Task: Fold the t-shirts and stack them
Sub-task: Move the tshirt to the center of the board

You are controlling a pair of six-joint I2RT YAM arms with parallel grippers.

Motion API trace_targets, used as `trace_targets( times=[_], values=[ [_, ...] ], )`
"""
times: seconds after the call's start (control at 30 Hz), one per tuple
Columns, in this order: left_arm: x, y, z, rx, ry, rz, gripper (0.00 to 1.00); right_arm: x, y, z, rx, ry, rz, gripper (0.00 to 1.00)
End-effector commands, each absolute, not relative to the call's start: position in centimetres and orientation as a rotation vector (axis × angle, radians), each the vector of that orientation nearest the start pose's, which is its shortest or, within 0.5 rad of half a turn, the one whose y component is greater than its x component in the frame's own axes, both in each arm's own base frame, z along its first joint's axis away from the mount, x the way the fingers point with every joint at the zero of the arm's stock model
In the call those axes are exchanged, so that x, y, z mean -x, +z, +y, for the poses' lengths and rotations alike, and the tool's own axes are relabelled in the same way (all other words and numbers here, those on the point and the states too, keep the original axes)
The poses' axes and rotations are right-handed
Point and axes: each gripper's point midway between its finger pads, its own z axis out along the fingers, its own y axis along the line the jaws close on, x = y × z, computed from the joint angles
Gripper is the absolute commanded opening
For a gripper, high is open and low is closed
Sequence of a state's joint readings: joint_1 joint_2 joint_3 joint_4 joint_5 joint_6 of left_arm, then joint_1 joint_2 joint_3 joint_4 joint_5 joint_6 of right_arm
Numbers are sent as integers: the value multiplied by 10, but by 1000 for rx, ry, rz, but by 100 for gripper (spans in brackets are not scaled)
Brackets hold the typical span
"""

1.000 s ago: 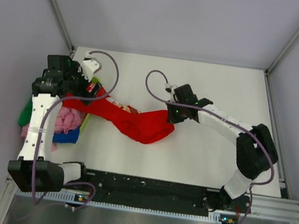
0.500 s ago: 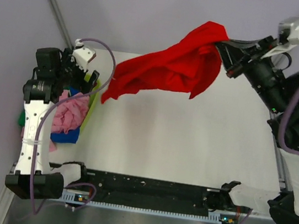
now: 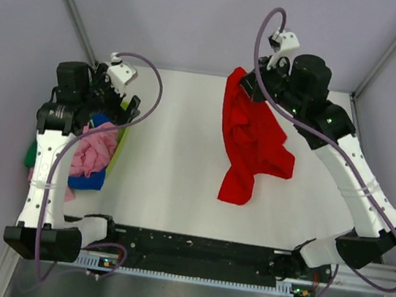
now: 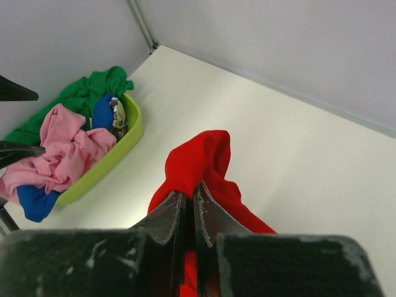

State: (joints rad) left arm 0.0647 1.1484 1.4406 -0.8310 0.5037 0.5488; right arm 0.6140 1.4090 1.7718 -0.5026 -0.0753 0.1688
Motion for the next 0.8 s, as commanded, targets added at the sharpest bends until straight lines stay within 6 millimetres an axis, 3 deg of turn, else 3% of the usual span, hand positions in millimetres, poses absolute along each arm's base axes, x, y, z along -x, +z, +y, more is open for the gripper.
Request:
trace_targets(
  times=[0.0, 0.07, 0.13, 0.3, 0.33, 0.37, 0.4, 0.43, 0.5, 0.63, 0.77],
  values=[
    [-323, 328, -61, -810, -208, 1866, 99, -323, 525, 244, 353, 697, 1511, 0],
    [-317, 316, -78, -871, -255, 1887, 99, -345, 511, 225, 268, 652, 1562, 0],
    [-307, 296, -102, -983, -286, 1920, 98, -378, 482, 199, 163, 636, 1649, 0],
    [-255, 227, -188, -1410, -445, 1896, 97, -457, 362, 131, -89, 456, 1925, 0],
    [-248, 213, -200, -1482, -445, 1890, 96, -468, 337, 112, -148, 406, 1978, 5],
    [-244, 195, -207, -1550, -431, 1898, 97, -478, 313, 95, -206, 362, 2031, 25],
    [-241, 181, -216, -1612, -423, 1894, 97, -485, 288, 75, -267, 321, 2088, 52],
    [-241, 169, -222, -1653, -405, 1905, 97, -488, 266, 58, -331, 294, 2134, 70],
    [-248, 149, -229, -1707, -378, 1944, 96, -487, 228, 33, -416, 249, 2222, 87],
    [-279, 122, -227, -1681, -306, 2098, 96, -464, 187, 18, -379, 119, 2330, 91],
    [-278, 88, -240, -1755, -381, 2143, 97, -429, 150, 20, -357, 76, 2424, 91]
  ],
)
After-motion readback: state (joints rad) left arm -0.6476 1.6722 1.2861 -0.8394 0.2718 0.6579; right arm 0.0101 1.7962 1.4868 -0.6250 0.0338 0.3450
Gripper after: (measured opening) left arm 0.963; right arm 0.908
